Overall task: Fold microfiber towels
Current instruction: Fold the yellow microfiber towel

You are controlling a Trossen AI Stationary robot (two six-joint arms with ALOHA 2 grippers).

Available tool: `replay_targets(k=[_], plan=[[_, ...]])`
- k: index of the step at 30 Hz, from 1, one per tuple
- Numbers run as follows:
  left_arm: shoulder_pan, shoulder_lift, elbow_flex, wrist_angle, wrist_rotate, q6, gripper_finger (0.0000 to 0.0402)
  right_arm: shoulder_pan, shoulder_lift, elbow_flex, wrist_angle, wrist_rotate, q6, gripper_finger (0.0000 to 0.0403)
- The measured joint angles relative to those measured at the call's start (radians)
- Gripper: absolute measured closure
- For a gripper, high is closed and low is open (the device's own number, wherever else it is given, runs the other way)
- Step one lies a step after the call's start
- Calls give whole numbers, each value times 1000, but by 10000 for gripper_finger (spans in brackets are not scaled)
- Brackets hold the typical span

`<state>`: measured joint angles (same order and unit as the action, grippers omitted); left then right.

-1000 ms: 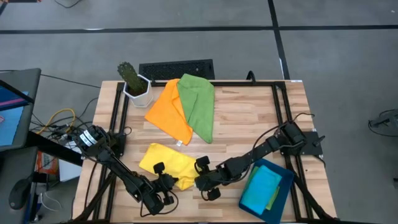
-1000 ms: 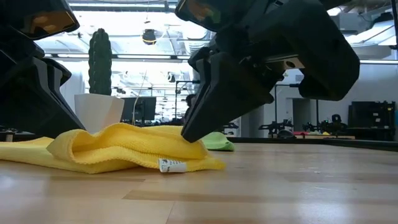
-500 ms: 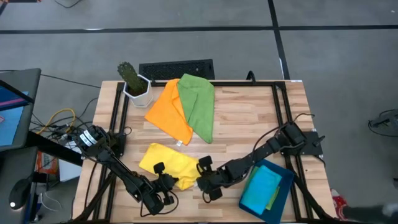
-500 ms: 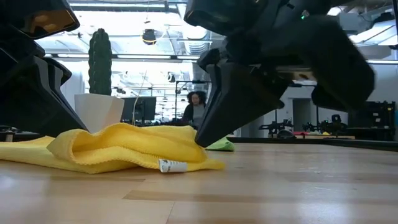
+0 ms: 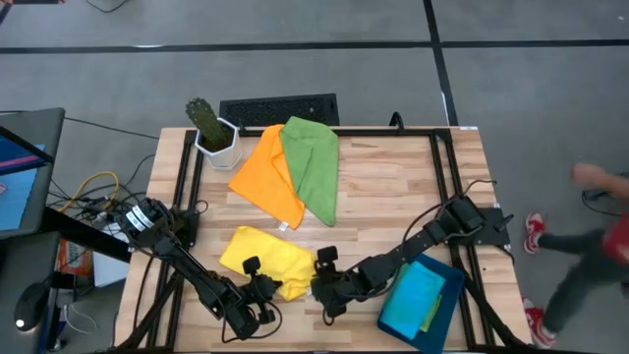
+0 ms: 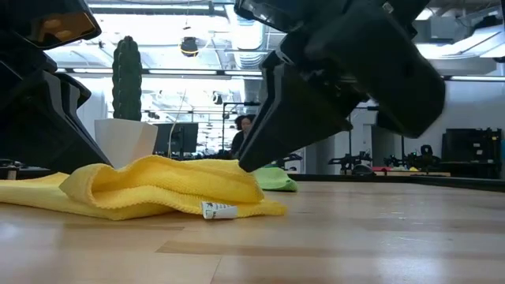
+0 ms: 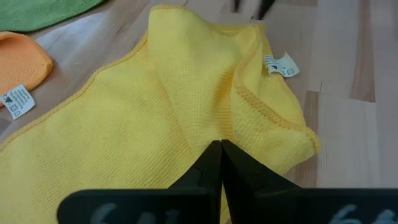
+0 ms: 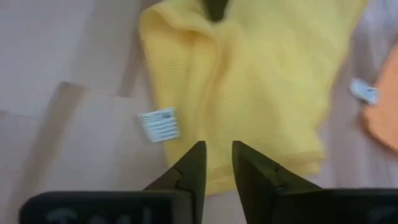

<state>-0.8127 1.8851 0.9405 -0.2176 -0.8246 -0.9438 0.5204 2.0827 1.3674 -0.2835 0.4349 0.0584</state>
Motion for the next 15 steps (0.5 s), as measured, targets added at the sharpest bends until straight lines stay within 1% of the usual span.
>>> replay_targets(k=[2,5,8,12,15], plan=[[0,0,0,0,0,0,401,-5,0,0,3,4,-3,283],[0,0,0,0,2,-1,401,-10,0,0,4,-42,1,260],[0,0,0,0,2,-1,401,-9,0,0,0,-45,20,243],[0,0,0,0,2,-1,401,-4,0,0,1,-21,21,235],[0,0,0,0,2,-1,401,-4,8,0,5,-30,21,236]])
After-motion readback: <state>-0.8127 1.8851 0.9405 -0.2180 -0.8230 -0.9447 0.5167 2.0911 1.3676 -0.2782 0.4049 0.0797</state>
